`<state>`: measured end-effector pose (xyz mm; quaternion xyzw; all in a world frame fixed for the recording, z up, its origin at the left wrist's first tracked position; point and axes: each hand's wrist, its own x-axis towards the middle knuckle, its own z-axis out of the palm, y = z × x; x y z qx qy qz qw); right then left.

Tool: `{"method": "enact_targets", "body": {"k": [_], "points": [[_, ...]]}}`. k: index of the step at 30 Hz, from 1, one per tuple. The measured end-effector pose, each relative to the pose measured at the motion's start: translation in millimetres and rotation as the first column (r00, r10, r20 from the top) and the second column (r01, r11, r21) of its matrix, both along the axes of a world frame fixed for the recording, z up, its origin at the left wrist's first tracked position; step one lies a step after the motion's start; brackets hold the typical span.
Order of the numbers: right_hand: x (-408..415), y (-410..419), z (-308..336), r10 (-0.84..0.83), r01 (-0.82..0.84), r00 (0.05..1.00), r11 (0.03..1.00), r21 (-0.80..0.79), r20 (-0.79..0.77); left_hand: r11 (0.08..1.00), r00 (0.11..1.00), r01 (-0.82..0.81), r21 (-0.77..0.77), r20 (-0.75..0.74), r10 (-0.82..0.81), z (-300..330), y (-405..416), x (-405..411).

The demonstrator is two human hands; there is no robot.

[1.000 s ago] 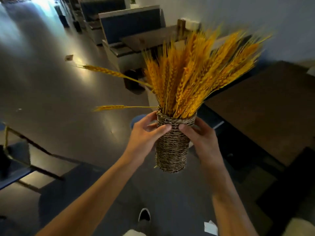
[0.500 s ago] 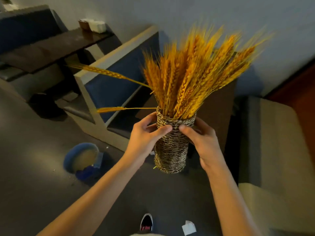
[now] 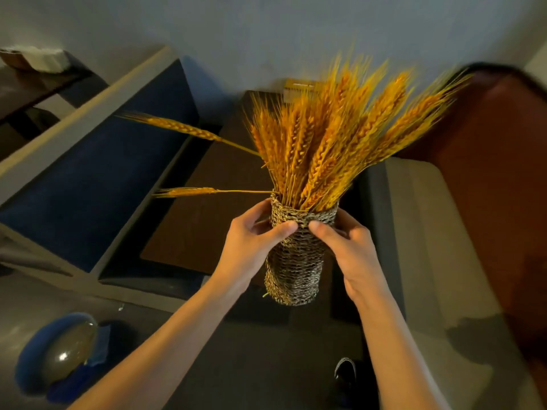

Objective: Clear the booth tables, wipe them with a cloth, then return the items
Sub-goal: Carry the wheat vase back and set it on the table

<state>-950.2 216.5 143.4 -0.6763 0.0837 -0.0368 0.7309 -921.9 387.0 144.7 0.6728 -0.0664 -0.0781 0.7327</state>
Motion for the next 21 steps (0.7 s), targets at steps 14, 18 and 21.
{"method": "enact_targets", "body": {"k": [14,18,21], "points": [[165.4,-205.3,6.0,0.165,-0.165,0.986,0.986,0.014,0.005,0.981,0.982,-0.189,-0.045,-0.029,0.188,8.9,-206.9,132.2],[207.3,-220.7,3.4,0.217,-0.216,0.976,0.976,0.008,-0.006,0.973,0.973,-0.229,-0.035,-0.039,0.228,3.9,-220.4,168.0],[238.7,-217.5,-0.6,0.258,-0.258,0.966,0.966,0.020,-0.019,0.962,0.962,-0.270,-0.038,-0.047,0.268,-1.1,-218.9,191.2]]}}
